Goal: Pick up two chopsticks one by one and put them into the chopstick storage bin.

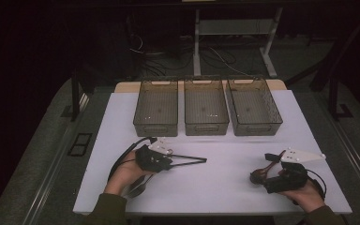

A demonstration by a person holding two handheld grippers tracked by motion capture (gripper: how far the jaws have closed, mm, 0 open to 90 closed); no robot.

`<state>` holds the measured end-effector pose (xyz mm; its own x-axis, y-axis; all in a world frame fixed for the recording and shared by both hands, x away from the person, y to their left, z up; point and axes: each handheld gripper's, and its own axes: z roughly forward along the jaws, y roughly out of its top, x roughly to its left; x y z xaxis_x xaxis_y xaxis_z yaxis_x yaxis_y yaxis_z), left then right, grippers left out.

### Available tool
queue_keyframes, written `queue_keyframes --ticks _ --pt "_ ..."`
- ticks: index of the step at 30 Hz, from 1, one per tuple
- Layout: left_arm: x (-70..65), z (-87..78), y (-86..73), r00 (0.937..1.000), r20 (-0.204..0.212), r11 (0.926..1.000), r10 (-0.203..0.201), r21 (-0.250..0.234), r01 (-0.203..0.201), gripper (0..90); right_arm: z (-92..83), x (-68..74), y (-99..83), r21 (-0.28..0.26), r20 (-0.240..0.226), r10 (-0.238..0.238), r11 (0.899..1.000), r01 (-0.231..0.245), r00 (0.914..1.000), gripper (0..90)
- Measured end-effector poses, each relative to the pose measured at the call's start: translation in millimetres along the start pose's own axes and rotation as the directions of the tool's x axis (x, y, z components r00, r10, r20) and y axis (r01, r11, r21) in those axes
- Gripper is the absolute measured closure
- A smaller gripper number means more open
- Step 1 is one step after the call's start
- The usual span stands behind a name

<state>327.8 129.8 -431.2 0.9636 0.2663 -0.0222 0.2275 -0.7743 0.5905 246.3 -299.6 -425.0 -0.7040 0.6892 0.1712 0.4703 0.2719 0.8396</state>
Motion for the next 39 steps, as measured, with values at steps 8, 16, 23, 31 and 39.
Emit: queue_keyframes --ticks 8,16,23,31,39 --pt "-0.6 2.8 -1.0 0.9997 0.014 0.9997 0.019 0.017 -0.020 83.3 -0.3 -0.6 0.2 -0.002 -0.002 0.002 1.000 -0.002 1.0000 2.2" --pt "-1.1 1.2 -0.9 0.9992 0.032 0.9996 0.022 0.019 -0.023 85.1 -0.5 -0.5 0.2 -0.002 -0.002 0.003 1.000 -0.003 1.0000 2.2" --pt "-1.7 -5.1 2.0 0.9986 0.044 0.9995 0.030 -0.008 -0.029 85.3 -0.7 -0.1 0.2 -0.003 -0.001 0.004 1.000 -0.004 1.0000 2.2" --pt "-3.8 -12.5 8.6 0.9991 0.040 0.9993 0.014 -0.034 -0.013 85.3 6.0 0.7 -3.5 0.010 0.005 -0.023 1.000 0.023 0.9997 2.2" --pt "-7.6 -20.0 16.3 0.9992 0.040 0.9975 -0.007 -0.070 0.010 85.4 24.0 3.9 -5.2 0.055 -0.003 -0.053 0.997 0.053 0.9986 2.2"
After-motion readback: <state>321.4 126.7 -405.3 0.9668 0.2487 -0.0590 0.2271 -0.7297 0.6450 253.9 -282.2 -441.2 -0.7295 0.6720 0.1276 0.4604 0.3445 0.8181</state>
